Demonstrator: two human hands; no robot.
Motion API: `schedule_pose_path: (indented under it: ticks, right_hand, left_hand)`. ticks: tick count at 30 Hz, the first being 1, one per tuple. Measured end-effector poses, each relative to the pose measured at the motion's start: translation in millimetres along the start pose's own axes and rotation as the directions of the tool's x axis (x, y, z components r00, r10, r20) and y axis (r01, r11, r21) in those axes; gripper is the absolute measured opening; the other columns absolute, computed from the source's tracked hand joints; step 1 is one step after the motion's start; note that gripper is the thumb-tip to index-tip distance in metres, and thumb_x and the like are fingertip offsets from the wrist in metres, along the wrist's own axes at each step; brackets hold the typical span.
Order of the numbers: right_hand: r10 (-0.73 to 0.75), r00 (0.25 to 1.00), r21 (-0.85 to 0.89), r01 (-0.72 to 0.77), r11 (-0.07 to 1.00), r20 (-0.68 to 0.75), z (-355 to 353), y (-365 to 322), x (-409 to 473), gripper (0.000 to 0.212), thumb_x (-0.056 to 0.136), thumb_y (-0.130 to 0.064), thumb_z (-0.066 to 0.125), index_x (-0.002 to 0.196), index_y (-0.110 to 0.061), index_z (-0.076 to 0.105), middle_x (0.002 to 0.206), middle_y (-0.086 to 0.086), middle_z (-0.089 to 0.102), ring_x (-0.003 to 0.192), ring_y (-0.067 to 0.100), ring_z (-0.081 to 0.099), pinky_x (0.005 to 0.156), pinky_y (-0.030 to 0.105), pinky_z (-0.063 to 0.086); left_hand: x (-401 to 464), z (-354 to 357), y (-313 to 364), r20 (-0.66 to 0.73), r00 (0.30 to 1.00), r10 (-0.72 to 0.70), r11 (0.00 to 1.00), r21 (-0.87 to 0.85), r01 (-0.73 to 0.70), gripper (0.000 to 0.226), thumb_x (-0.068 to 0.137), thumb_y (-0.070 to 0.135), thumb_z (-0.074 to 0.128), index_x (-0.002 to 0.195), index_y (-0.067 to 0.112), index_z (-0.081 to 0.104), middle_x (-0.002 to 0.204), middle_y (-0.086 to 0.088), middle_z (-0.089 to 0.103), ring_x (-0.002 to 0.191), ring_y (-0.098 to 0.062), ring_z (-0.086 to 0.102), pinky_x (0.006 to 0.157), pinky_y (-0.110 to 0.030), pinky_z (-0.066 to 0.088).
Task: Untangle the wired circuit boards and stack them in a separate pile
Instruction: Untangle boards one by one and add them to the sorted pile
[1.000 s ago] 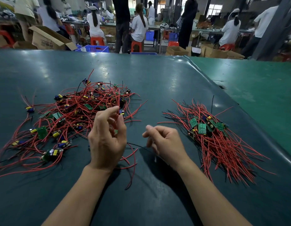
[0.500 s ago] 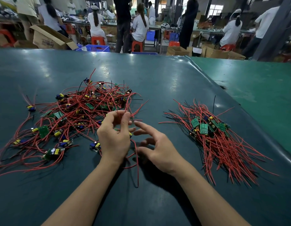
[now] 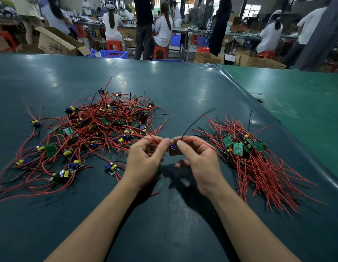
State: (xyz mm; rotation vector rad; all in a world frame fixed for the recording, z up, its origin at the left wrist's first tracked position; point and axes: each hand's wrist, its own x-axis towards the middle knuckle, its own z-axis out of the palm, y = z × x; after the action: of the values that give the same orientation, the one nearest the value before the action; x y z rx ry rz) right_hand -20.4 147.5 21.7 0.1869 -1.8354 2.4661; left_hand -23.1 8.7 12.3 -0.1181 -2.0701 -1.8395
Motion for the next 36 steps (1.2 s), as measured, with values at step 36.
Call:
schedule_pose_path:
  ticks: [36]
  right_hand:
    - [0.044, 0.977, 0.132, -0.017, 0.991, -0.208, -2, -4, 6, 0.016, 0.085, -0.002, 0.07, 0.073, -0.01, 0.076, 0.071, 0.005, 0.072, 0.061, 0.014, 0.067, 0.057, 0.021, 0.055]
  left_hand:
    - [9, -12, -6, 0.0, 0.961, 0.277, 0.904, 0.338, -0.26, 0.022, 0.088, 0.034, 0.068, 0.087, 0.013, 0.075, 0.079, 0.006, 0.07, 0.064, -0.016, 0.061, 0.063, -0.036, 0.052]
